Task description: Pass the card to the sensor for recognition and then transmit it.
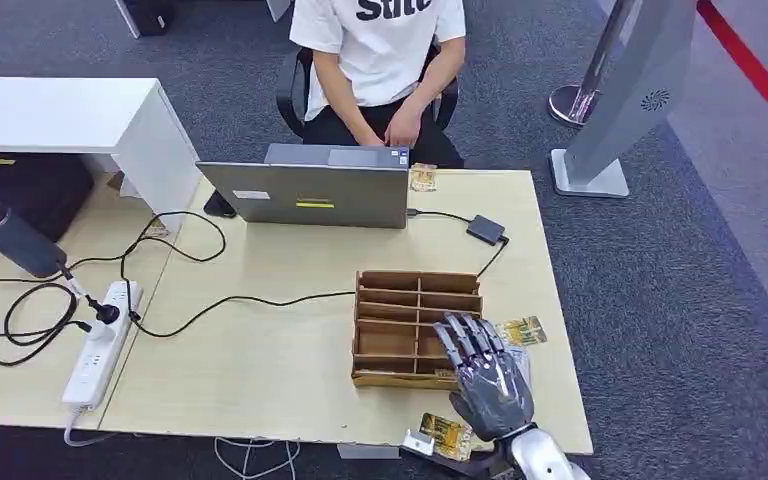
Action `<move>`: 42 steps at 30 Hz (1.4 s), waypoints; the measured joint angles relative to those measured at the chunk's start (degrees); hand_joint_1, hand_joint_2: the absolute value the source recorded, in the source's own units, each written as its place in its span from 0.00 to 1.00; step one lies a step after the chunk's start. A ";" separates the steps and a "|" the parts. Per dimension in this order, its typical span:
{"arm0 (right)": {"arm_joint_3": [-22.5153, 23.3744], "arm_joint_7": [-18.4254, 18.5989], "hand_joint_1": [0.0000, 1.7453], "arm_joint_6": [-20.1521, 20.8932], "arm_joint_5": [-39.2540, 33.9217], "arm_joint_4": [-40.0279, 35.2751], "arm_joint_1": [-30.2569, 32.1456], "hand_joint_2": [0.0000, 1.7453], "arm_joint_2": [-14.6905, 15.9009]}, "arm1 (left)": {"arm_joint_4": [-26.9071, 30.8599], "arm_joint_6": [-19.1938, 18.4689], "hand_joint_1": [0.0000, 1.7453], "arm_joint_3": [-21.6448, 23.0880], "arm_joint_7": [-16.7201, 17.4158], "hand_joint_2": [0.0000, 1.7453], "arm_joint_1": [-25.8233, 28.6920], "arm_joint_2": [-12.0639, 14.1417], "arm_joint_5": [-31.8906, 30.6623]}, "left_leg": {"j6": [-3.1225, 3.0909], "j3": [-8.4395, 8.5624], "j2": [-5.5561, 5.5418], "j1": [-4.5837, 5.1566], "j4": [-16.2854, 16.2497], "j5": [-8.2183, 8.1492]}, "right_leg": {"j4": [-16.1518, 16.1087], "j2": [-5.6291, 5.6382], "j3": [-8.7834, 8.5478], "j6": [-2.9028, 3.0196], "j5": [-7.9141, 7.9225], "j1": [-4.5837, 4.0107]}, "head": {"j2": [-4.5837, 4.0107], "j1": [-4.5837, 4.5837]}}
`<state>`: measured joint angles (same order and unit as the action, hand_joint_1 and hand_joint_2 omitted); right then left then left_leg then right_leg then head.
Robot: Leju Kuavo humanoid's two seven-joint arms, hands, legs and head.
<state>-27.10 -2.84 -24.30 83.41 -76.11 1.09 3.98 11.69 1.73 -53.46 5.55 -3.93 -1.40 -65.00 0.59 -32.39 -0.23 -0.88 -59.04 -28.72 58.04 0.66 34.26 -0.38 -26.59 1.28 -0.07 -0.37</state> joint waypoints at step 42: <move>0.46 -3.93 1.00 1.97 -2.84 0.31 -1.58 1.00 -0.55 | 0.00 -0.11 0.00 -1.57 -0.37 1.00 -0.27 0.00 -2.89 | 0.00 -0.02 0.00 0.00 0.00 0.00 | 0.01 0.00 0.00 0.00 0.00 0.00 | 0.00 -0.02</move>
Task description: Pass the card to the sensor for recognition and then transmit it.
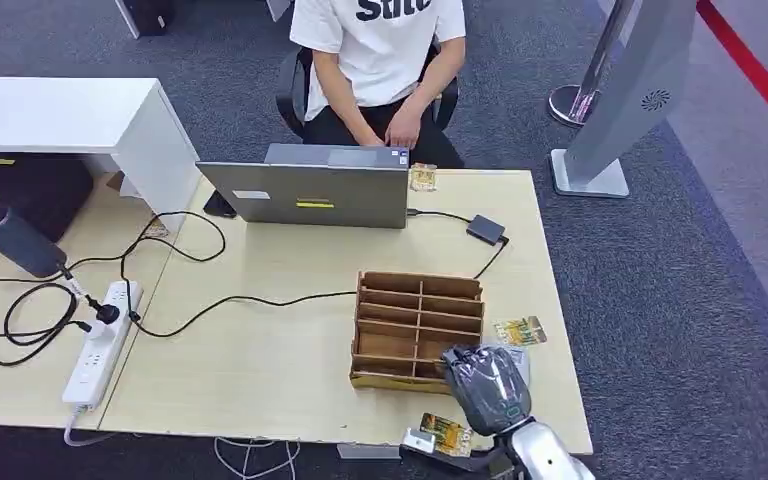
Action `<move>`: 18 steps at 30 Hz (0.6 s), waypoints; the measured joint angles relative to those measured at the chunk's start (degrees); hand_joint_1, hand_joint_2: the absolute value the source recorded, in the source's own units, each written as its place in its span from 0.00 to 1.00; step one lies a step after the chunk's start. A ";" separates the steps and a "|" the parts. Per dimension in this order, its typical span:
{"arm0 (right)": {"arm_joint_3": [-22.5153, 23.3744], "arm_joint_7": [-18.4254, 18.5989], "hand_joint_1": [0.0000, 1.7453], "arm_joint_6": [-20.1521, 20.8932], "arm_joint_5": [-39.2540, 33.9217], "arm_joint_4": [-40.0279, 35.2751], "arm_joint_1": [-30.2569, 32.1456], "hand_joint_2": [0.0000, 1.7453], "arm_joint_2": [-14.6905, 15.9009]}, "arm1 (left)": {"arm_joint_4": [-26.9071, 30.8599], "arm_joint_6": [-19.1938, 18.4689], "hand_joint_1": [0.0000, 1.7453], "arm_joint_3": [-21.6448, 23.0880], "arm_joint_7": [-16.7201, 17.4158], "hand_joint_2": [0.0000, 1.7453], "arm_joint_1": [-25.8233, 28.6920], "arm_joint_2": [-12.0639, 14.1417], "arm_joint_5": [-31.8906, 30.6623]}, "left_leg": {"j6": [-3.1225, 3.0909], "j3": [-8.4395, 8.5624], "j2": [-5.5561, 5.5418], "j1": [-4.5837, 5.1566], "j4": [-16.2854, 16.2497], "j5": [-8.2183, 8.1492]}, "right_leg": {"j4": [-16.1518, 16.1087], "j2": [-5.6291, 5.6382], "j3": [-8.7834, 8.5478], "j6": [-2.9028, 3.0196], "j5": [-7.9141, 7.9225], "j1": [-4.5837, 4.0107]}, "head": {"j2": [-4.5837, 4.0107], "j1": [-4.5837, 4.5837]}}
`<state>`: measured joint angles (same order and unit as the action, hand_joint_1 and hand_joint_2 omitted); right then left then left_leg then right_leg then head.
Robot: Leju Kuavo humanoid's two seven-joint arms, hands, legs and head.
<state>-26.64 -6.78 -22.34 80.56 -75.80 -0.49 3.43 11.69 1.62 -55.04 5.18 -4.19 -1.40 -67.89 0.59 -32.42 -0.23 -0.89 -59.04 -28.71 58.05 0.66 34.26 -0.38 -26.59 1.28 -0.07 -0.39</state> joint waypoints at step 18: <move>-0.94 -3.87 1.00 2.37 -9.94 -10.87 -9.46 1.00 -1.11 | 0.00 -0.44 0.00 0.00 -0.37 1.00 -0.13 0.00 -2.43 | 0.00 -0.01 0.00 0.00 -0.01 0.02 | 0.03 0.01 0.00 -0.01 0.03 0.01 | 0.00 0.00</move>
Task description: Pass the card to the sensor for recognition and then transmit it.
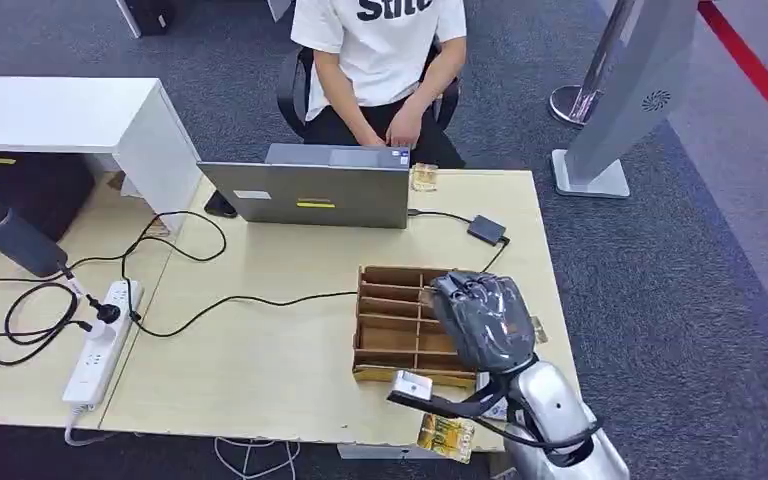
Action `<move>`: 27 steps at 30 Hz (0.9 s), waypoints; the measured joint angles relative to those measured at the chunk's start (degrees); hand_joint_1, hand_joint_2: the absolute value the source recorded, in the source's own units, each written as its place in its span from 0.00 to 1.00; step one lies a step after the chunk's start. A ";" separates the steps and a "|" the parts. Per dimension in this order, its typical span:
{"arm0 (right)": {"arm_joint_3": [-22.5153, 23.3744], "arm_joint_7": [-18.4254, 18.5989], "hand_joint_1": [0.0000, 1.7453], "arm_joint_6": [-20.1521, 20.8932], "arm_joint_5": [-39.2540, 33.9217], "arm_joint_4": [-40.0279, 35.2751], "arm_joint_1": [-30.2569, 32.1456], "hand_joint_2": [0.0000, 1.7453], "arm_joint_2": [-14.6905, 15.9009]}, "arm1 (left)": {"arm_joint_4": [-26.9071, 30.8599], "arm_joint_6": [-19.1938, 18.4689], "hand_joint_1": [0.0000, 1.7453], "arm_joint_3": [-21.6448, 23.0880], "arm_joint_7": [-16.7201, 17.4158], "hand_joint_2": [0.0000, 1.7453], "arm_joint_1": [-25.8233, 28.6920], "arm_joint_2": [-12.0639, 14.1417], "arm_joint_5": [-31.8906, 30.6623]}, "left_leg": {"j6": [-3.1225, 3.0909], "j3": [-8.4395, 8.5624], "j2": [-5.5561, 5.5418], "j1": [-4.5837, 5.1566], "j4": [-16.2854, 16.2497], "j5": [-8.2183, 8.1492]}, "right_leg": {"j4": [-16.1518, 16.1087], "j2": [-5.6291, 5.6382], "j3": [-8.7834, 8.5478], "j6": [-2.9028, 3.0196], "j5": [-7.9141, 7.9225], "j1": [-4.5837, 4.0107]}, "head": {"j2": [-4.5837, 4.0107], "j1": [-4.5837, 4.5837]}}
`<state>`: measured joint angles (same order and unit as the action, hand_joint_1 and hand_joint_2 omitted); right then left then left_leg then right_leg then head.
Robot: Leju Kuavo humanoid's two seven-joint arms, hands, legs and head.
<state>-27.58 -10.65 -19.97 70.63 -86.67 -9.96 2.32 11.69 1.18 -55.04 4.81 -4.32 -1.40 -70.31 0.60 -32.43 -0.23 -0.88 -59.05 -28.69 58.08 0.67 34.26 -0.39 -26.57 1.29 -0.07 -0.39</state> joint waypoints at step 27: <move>1.81 8.14 1.00 19.88 -17.82 34.63 -41.42 1.00 -13.86 | 0.00 -2.91 0.00 0.20 -0.15 1.00 -3.23 -0.24 -7.21 | 0.05 -0.02 0.02 -0.01 -0.01 0.28 | 0.04 0.06 0.05 0.06 0.21 -0.01 | 0.00 0.02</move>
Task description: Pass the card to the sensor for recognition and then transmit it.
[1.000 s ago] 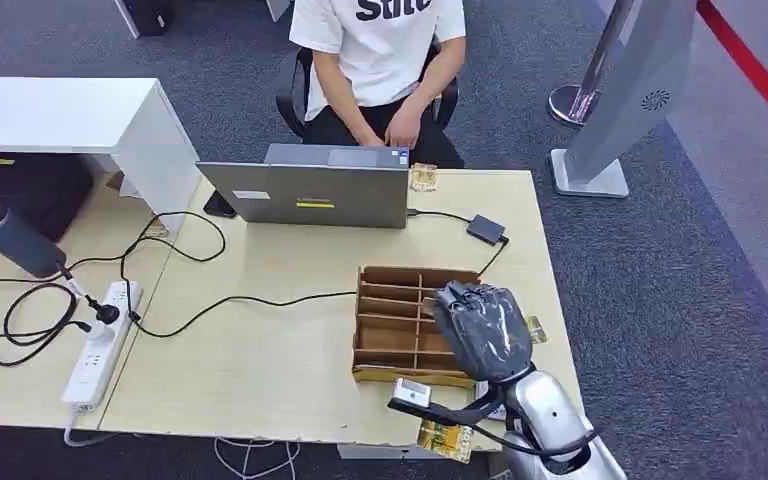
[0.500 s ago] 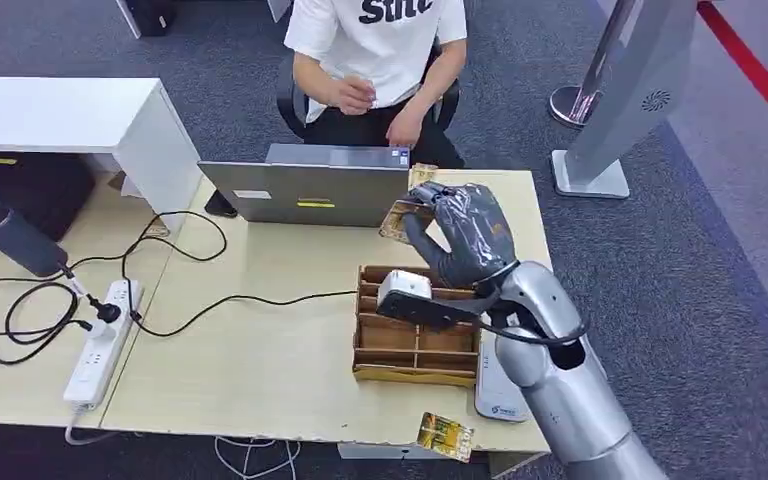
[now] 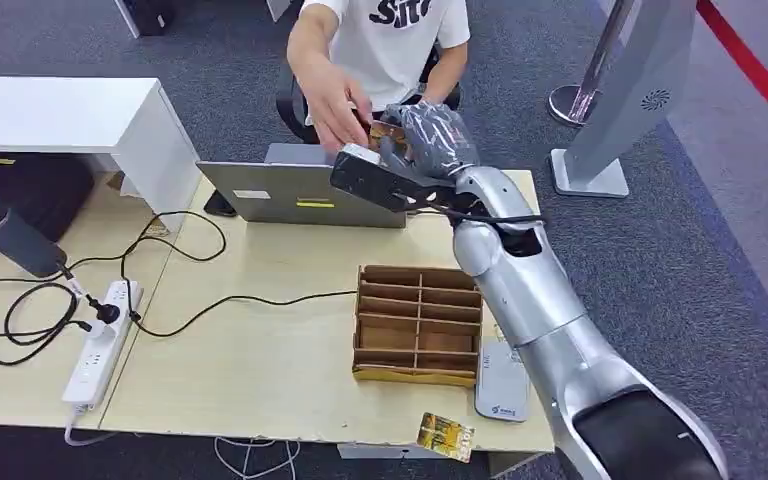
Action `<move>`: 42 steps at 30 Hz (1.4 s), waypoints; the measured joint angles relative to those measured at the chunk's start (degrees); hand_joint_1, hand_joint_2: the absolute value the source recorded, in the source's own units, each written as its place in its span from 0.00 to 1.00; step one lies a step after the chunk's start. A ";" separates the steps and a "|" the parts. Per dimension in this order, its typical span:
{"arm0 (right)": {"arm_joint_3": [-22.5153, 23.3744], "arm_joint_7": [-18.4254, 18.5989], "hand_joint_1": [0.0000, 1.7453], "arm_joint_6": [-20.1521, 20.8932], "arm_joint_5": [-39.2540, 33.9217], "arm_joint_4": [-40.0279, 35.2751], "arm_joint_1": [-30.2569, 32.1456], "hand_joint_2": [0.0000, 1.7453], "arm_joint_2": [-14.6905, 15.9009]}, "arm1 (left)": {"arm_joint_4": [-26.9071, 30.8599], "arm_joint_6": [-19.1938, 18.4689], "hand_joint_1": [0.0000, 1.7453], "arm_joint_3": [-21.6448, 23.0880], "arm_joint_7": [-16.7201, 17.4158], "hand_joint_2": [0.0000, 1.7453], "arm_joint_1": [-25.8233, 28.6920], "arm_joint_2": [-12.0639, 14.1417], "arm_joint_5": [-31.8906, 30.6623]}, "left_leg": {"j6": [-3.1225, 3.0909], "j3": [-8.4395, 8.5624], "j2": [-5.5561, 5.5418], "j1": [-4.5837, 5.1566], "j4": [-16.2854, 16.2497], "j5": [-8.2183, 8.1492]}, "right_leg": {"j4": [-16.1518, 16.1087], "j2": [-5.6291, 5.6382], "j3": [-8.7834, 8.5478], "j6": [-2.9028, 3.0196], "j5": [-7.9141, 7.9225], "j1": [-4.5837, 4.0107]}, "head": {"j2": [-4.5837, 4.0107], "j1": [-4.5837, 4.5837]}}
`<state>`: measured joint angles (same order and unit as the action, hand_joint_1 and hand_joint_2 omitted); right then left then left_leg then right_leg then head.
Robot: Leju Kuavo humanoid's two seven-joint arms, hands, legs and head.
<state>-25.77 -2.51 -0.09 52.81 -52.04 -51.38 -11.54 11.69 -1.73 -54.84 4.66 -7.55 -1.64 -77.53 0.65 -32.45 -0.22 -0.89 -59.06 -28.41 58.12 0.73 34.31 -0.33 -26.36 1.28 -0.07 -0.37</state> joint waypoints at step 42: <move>26.59 -6.12 0.00 3.00 -27.36 21.90 -2.41 1.00 7.67 | 0.00 -0.72 0.00 0.00 0.28 1.00 -0.69 -0.20 -3.08 | -0.04 0.04 -0.06 0.04 -0.07 -0.03 | -0.08 -0.06 0.05 -0.04 0.03 0.02 | 0.00 -0.04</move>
<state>0.82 -8.63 2.91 25.45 -30.14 -53.79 -3.87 11.69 -2.45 -54.84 4.94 -8.24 -1.84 -80.61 0.61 -32.40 -0.28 -0.85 -59.13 -28.44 58.04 0.67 34.36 -0.37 -26.32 1.30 -0.07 -0.42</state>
